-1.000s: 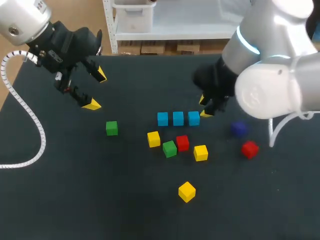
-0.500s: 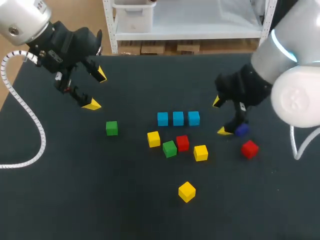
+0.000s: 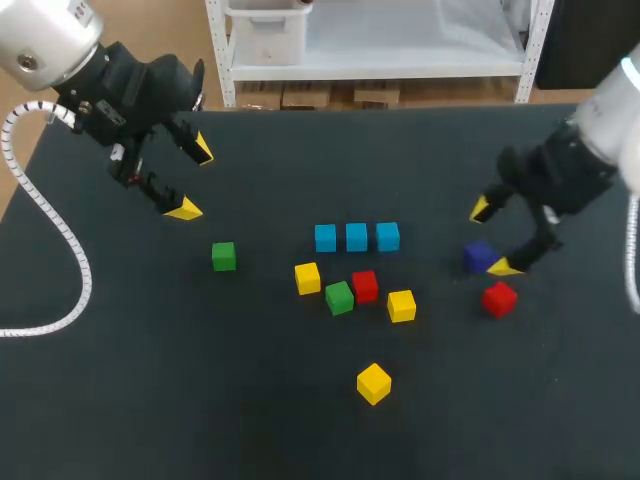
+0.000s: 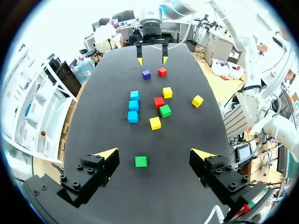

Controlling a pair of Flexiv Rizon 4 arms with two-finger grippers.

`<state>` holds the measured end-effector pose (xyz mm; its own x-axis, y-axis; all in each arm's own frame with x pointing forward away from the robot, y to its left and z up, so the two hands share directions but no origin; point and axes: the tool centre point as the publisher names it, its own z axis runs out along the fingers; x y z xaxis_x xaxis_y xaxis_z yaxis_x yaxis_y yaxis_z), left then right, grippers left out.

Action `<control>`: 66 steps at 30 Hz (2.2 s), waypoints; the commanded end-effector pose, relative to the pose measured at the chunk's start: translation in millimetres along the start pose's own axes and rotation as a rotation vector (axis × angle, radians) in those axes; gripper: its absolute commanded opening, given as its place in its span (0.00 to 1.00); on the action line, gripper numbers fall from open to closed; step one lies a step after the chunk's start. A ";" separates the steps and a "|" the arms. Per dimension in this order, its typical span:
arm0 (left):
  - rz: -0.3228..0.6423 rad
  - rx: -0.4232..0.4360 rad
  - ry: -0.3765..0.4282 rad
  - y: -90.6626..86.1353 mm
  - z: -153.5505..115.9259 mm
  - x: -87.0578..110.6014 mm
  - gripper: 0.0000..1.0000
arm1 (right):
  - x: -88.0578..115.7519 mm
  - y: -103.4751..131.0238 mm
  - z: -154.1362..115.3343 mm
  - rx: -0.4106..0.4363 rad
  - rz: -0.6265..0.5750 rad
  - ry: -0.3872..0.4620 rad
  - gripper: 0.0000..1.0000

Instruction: Place the blue cubes, place green cubes on the blue cubes, place the yellow cubes on the green cubes, then place the red cubes on the yellow cubes, and place purple cube on the red cubes.

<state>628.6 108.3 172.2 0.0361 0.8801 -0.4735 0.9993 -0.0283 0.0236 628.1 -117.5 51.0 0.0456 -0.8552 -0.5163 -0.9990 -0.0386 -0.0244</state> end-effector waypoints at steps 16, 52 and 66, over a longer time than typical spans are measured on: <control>0.002 0.000 -0.002 0.4 -0.2 0.8 1.00 | 63.7 32.9 -33.8 0.077 0.049 -0.068 1.00; 0.066 -0.070 0.163 5.7 39.6 51.2 1.00 | 72.2 25.1 -40.5 0.043 0.027 -0.048 1.00; 0.071 -0.025 0.193 32.4 92.5 73.2 1.00 | 72.2 25.1 -40.5 0.043 0.027 -0.048 1.00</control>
<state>649.9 136.4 69.8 0.1044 0.9485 -0.2990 0.9924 -0.0797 0.0939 605.8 -201.2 48.3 0.0190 -0.8311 -0.5558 -0.9989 0.0078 -0.0458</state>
